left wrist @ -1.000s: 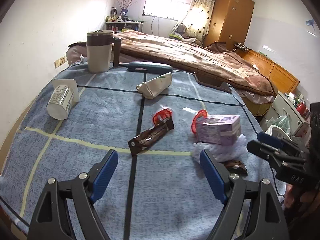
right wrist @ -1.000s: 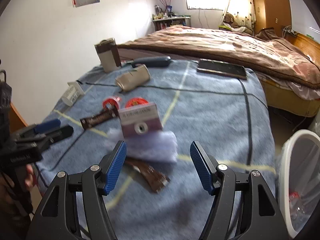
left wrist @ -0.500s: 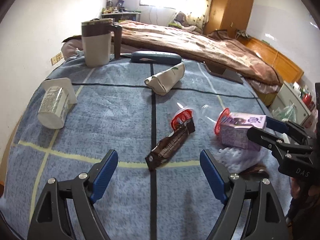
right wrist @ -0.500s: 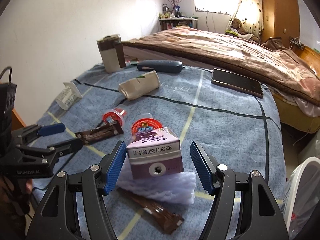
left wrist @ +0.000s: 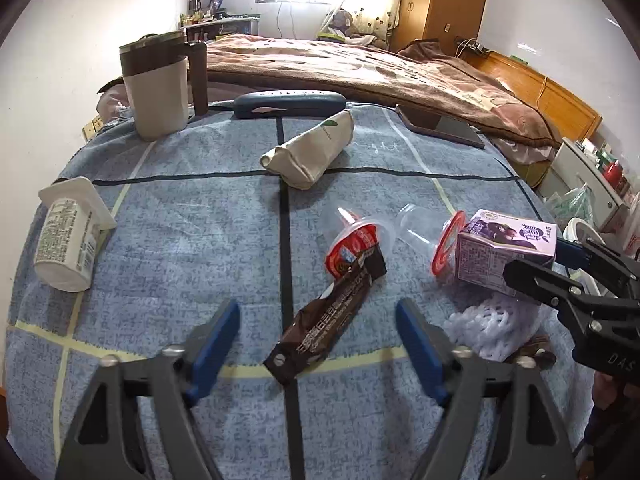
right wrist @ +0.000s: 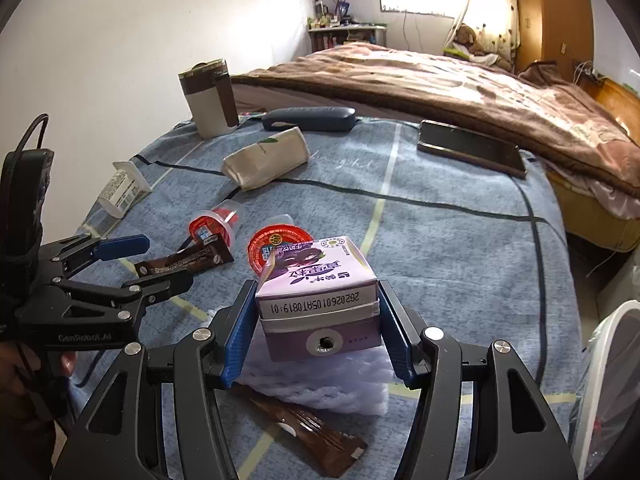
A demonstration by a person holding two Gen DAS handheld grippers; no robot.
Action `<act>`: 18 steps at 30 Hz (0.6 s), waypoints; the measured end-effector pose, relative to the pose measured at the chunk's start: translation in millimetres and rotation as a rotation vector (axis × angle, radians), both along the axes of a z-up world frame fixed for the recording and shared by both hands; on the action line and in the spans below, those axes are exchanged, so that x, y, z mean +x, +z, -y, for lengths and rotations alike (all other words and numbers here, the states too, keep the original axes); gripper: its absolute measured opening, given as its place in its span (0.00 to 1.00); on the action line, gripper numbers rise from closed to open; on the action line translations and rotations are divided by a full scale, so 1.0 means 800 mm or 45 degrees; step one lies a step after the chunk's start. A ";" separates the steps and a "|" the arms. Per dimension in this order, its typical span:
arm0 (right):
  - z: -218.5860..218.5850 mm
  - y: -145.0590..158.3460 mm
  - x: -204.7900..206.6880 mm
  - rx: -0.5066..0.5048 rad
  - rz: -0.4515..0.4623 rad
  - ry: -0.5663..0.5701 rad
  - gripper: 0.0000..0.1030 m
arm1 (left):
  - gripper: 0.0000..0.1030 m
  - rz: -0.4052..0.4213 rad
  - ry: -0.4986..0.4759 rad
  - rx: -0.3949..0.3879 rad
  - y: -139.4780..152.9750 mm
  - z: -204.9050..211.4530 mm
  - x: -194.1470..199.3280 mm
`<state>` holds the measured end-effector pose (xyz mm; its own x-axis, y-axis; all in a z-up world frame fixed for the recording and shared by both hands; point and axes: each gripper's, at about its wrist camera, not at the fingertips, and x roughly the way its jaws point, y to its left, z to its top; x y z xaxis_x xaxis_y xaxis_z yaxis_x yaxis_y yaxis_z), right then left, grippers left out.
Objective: Collect trash
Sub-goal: 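Grasp the purple milk carton with the right gripper while the left gripper grasps the brown chocolate wrapper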
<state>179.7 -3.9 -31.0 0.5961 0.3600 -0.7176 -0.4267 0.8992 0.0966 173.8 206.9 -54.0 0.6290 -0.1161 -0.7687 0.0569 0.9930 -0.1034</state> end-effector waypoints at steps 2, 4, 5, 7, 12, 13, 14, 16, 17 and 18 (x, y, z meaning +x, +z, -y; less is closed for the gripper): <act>0.004 0.001 0.001 0.016 -0.003 -0.010 0.58 | 0.67 -0.013 -0.003 0.015 -0.004 0.003 0.002; 0.006 0.001 0.002 0.024 -0.002 -0.014 0.58 | 0.59 -0.030 -0.022 0.014 -0.008 0.007 0.003; 0.006 0.001 0.002 0.026 -0.001 -0.013 0.58 | 0.58 -0.032 -0.024 0.018 -0.009 0.008 0.004; 0.005 0.001 0.001 0.030 0.001 -0.014 0.58 | 0.53 -0.027 -0.022 0.027 -0.009 0.012 0.005; 0.008 0.001 -0.001 0.035 0.002 -0.019 0.58 | 0.27 -0.024 -0.045 0.037 -0.008 0.021 0.005; 0.009 0.001 -0.001 0.038 0.003 -0.021 0.58 | 0.24 -0.025 -0.050 0.038 -0.008 0.022 0.005; 0.009 0.001 -0.001 0.040 0.002 -0.022 0.58 | 0.23 -0.026 -0.051 0.038 -0.008 0.024 0.005; 0.010 0.000 -0.001 0.045 -0.001 -0.024 0.58 | 0.18 -0.023 -0.055 0.049 -0.008 0.028 0.004; 0.010 0.000 -0.001 0.046 -0.001 -0.025 0.58 | 0.17 -0.022 -0.059 0.048 -0.008 0.029 0.004; 0.010 0.001 -0.002 0.049 0.001 -0.026 0.58 | 0.14 -0.022 -0.063 0.044 -0.008 0.030 0.003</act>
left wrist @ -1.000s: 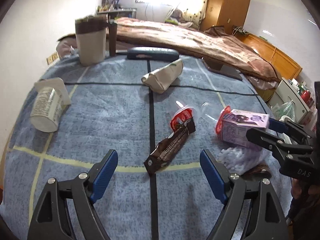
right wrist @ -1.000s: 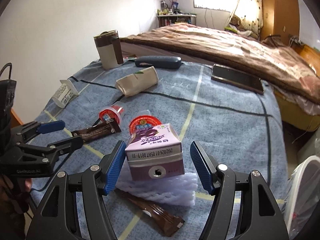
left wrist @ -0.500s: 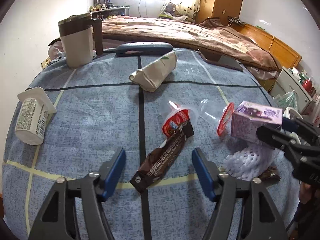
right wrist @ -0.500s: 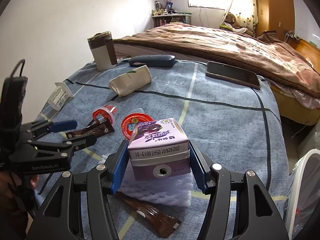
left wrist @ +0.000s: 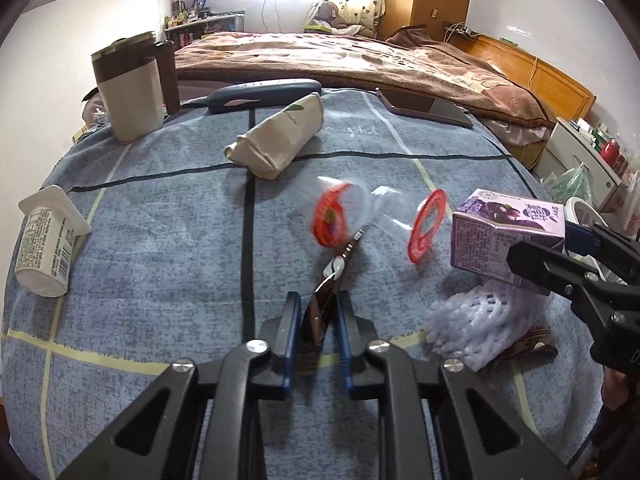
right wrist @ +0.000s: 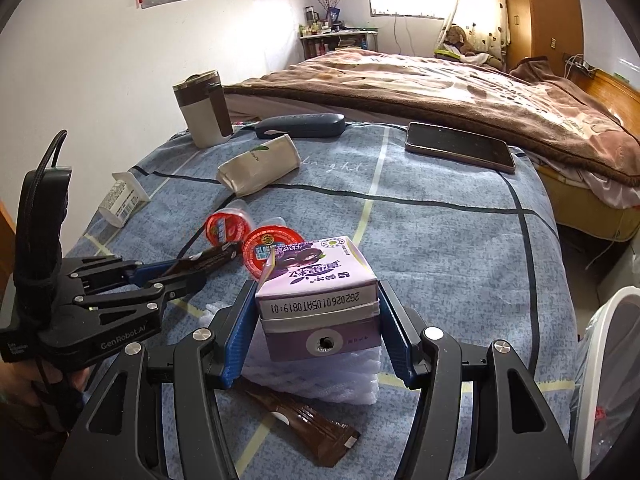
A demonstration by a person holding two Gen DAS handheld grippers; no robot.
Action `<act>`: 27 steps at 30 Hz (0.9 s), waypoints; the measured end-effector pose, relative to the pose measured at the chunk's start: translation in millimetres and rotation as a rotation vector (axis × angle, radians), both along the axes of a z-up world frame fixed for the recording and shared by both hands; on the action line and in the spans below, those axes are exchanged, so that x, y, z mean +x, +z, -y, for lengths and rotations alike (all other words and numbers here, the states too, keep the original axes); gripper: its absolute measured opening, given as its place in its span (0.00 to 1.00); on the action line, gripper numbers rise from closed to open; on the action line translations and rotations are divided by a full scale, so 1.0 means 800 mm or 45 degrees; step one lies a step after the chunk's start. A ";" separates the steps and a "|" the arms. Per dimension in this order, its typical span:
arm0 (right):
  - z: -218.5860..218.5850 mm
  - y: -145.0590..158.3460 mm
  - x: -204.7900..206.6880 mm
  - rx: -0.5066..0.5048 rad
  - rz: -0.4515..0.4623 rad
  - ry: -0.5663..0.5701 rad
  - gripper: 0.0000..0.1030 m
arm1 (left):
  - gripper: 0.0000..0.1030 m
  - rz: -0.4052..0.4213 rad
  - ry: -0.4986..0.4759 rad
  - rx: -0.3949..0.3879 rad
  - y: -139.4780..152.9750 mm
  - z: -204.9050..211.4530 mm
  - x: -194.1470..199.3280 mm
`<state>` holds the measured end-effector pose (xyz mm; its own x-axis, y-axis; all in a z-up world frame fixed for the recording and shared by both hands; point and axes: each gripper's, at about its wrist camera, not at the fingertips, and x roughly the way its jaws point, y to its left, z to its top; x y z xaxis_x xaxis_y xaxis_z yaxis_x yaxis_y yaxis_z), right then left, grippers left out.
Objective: Collect trash
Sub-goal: 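Grasp the purple milk carton with the right gripper while the left gripper grasps the brown chocolate wrapper, then lift the carton and wrapper and carry both toward the wastebasket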
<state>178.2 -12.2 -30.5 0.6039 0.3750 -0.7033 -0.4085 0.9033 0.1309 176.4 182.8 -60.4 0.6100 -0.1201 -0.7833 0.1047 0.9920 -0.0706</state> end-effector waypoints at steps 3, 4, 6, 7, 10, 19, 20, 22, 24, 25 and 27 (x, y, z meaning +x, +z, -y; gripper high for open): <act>0.002 0.001 -0.002 0.007 0.003 -0.004 0.58 | 0.13 0.008 0.006 0.000 0.001 0.002 -0.003; 0.004 0.002 -0.002 0.010 0.006 -0.007 0.58 | 0.13 0.011 0.004 -0.009 0.002 0.002 -0.005; 0.007 0.003 -0.004 0.017 0.009 -0.013 0.58 | 0.13 0.022 0.007 -0.021 0.004 0.003 -0.009; 0.008 0.003 -0.004 0.019 0.009 -0.017 0.58 | 0.13 0.023 0.008 -0.024 0.004 0.004 -0.011; 0.011 0.004 -0.006 0.031 0.011 -0.025 0.58 | 0.13 0.037 0.002 -0.034 0.009 0.007 -0.018; 0.031 0.013 -0.017 0.078 0.036 -0.067 0.58 | 0.13 0.110 -0.015 -0.058 0.038 0.021 -0.042; 0.034 0.015 -0.018 0.086 0.039 -0.074 0.58 | 0.13 0.118 -0.024 -0.058 0.042 0.025 -0.045; 0.041 0.018 -0.021 0.096 0.049 -0.086 0.58 | 0.13 0.134 -0.034 -0.057 0.048 0.031 -0.049; 0.049 0.023 -0.025 0.107 0.060 -0.102 0.58 | 0.13 0.151 -0.047 -0.059 0.055 0.039 -0.054; 0.052 0.024 -0.027 0.111 0.065 -0.106 0.58 | 0.13 0.158 -0.050 -0.060 0.058 0.042 -0.056; 0.061 0.029 -0.032 0.115 0.082 -0.124 0.58 | 0.13 0.176 -0.062 -0.063 0.065 0.050 -0.060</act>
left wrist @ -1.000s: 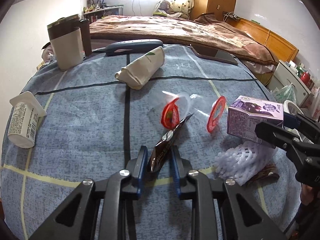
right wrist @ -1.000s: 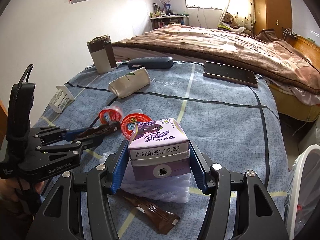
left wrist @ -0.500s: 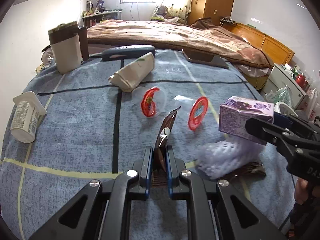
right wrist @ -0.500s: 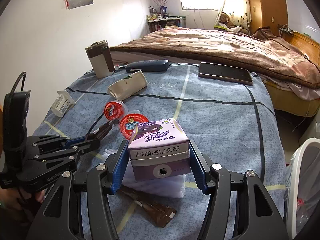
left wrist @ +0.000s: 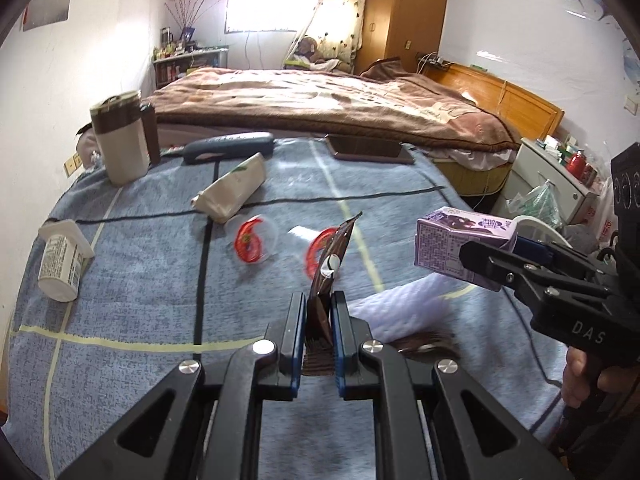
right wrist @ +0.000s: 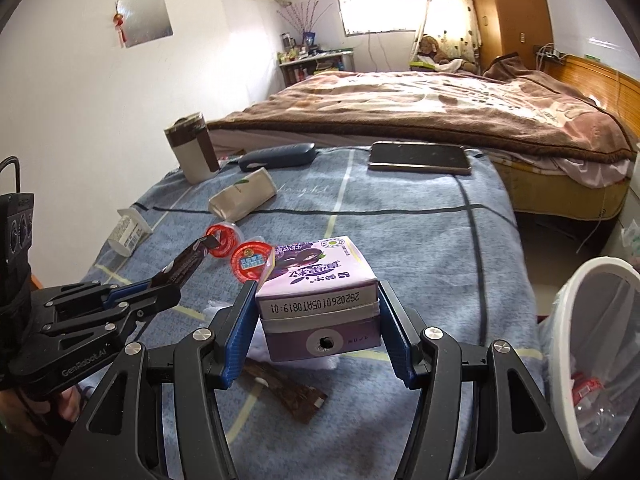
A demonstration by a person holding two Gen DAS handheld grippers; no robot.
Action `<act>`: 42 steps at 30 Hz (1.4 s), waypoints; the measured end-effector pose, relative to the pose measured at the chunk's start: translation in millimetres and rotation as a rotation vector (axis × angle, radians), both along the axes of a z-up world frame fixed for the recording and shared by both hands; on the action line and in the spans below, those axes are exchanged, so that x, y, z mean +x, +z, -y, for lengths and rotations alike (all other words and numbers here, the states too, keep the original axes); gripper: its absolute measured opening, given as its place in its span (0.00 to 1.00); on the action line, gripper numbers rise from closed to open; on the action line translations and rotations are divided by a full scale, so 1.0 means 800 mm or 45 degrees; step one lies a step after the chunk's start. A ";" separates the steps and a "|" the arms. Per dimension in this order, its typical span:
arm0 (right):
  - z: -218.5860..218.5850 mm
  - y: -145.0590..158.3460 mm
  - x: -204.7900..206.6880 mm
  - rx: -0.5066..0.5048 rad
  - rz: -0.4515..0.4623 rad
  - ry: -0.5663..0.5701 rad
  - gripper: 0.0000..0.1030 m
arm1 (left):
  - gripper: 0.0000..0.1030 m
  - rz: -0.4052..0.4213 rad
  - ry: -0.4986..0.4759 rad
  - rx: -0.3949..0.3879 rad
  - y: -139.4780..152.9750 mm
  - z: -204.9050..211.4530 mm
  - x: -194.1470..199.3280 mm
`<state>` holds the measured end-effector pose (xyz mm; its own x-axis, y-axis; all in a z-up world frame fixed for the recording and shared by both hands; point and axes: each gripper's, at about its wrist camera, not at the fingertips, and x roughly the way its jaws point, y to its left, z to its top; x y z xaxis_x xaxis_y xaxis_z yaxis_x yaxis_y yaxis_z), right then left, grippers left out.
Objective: Collect trash
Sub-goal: 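Lift the carton and wrapper and carry both toward the wastebasket, then hold both items over the wastebasket and open both grippers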
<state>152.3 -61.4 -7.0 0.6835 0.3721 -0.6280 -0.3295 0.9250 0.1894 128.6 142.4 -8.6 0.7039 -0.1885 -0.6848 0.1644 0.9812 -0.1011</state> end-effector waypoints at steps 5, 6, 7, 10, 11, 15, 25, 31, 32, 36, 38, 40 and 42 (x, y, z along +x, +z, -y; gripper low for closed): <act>0.025 0.011 -0.011 0.018 0.031 -0.038 0.58 | 0.13 0.031 -0.031 -0.004 0.014 0.023 -0.007; 0.032 0.014 -0.014 0.024 0.040 -0.052 0.58 | 0.13 0.040 -0.041 -0.007 0.017 0.029 -0.008; 0.038 0.015 -0.016 0.027 0.045 -0.061 0.58 | 0.13 0.050 -0.050 -0.008 0.020 0.034 -0.010; 0.059 0.020 -0.022 0.037 0.060 -0.101 0.58 | 0.13 0.078 -0.084 -0.004 0.030 0.054 -0.013; 0.066 0.021 -0.025 0.037 0.066 -0.114 0.58 | 0.13 0.085 -0.095 -0.005 0.032 0.061 -0.013; 0.098 0.024 -0.032 0.043 0.079 -0.182 0.58 | 0.13 0.099 -0.145 -0.006 0.038 0.091 -0.012; 0.165 0.028 -0.046 0.011 0.102 -0.331 0.58 | 0.13 0.111 -0.288 -0.022 0.043 0.174 -0.009; 0.204 0.029 -0.052 -0.021 0.103 -0.430 0.58 | 0.13 0.101 -0.383 -0.027 0.044 0.229 -0.007; 0.214 0.028 -0.053 -0.020 0.097 -0.447 0.58 | 0.13 0.095 -0.399 -0.028 0.043 0.239 -0.005; 0.244 0.021 -0.057 -0.029 0.072 -0.510 0.58 | 0.13 0.082 -0.452 -0.027 0.040 0.276 -0.002; 0.255 0.016 -0.056 -0.037 0.053 -0.528 0.58 | 0.13 0.074 -0.480 -0.029 0.037 0.293 -0.001; 0.264 0.009 -0.053 -0.050 0.027 -0.546 0.58 | 0.13 0.056 -0.501 -0.024 0.032 0.308 0.001; 0.274 0.003 -0.053 -0.054 0.009 -0.563 0.58 | 0.13 0.043 -0.524 -0.025 0.027 0.323 0.002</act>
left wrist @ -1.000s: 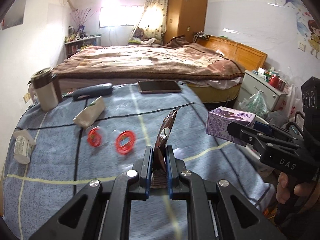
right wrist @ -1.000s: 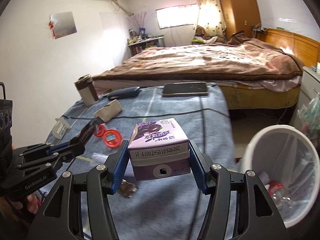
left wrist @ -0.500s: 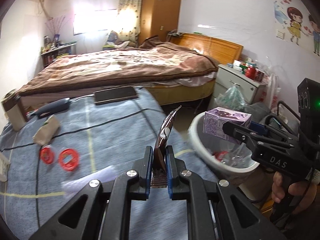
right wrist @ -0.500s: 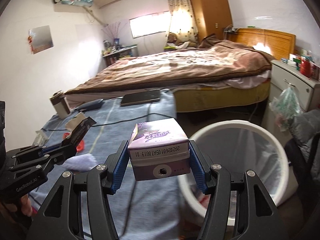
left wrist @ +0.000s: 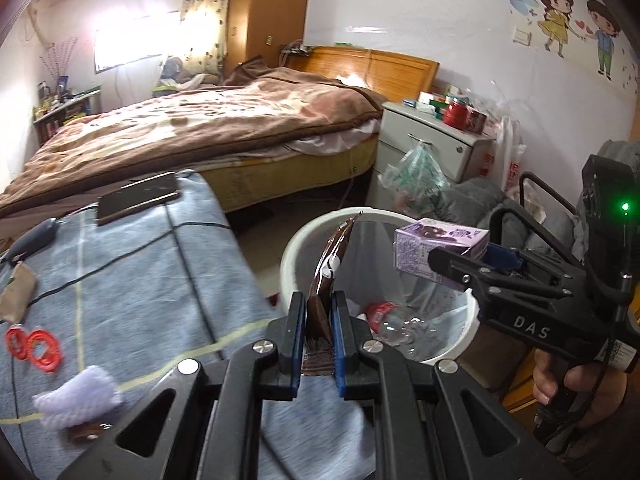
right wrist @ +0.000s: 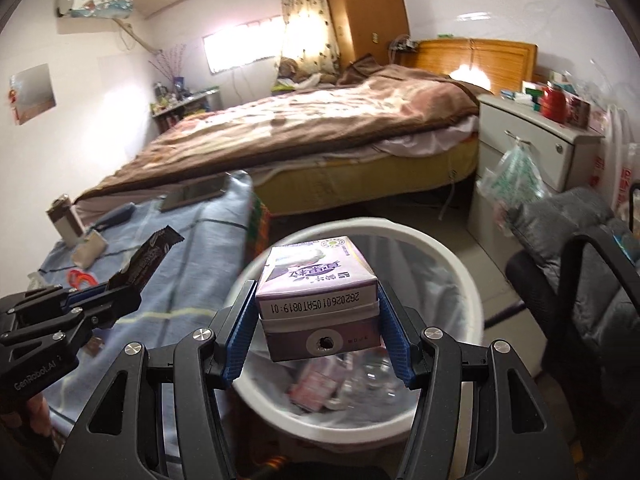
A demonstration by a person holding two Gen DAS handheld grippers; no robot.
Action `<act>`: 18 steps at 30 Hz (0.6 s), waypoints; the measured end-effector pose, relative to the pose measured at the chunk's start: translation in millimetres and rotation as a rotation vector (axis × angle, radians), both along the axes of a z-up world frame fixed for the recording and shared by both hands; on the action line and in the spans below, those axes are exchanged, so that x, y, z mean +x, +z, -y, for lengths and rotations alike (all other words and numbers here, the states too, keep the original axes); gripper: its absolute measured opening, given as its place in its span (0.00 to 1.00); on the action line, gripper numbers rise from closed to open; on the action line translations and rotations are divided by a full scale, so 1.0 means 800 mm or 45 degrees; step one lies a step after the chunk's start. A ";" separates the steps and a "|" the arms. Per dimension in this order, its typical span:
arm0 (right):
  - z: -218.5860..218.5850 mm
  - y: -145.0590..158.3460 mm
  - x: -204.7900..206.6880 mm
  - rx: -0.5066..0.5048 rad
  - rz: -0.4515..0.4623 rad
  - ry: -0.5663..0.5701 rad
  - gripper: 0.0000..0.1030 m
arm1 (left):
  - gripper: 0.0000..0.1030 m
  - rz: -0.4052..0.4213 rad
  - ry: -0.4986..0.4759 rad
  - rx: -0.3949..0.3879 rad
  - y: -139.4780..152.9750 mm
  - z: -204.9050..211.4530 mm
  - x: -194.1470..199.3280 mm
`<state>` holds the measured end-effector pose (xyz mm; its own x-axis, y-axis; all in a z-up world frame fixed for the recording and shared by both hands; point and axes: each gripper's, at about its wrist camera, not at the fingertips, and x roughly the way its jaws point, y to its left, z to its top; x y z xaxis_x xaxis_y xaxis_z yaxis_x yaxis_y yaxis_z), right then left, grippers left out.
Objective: Collect trash
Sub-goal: 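Hold both items over the wastebasket and open both grippers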
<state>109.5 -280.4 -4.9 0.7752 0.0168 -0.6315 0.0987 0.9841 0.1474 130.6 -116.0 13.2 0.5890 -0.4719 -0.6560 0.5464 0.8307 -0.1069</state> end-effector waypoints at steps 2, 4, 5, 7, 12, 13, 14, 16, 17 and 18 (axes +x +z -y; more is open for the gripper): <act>0.008 -0.007 0.001 0.005 -0.026 -0.011 0.58 | 0.13 -0.015 -0.013 0.013 -0.004 0.013 0.001; 0.016 -0.013 0.003 -0.001 -0.051 -0.017 0.58 | 0.13 -0.029 -0.023 0.023 -0.009 0.023 0.001; 0.019 -0.015 0.004 -0.008 -0.063 -0.019 0.58 | 0.13 -0.035 -0.023 0.032 -0.011 0.029 0.003; 0.024 -0.021 0.006 -0.020 -0.084 -0.029 0.58 | 0.13 -0.041 -0.030 0.042 -0.015 0.037 0.002; 0.036 -0.032 0.008 -0.019 -0.124 -0.053 0.58 | 0.13 -0.075 -0.044 0.046 -0.024 0.050 0.003; 0.037 -0.033 0.009 -0.023 -0.132 -0.052 0.58 | 0.13 -0.080 -0.044 0.044 -0.025 0.052 0.004; 0.036 -0.034 0.009 -0.032 -0.134 -0.056 0.58 | 0.13 -0.081 -0.042 0.044 -0.025 0.053 0.004; 0.038 -0.035 0.010 -0.066 -0.139 -0.075 0.58 | 0.14 -0.076 -0.041 0.031 -0.024 0.055 0.006; 0.040 -0.036 0.011 -0.072 -0.145 -0.089 0.58 | 0.14 -0.083 -0.040 0.024 -0.024 0.056 0.008; 0.042 -0.037 0.012 -0.069 -0.149 -0.096 0.58 | 0.14 -0.088 -0.041 0.020 -0.024 0.056 0.010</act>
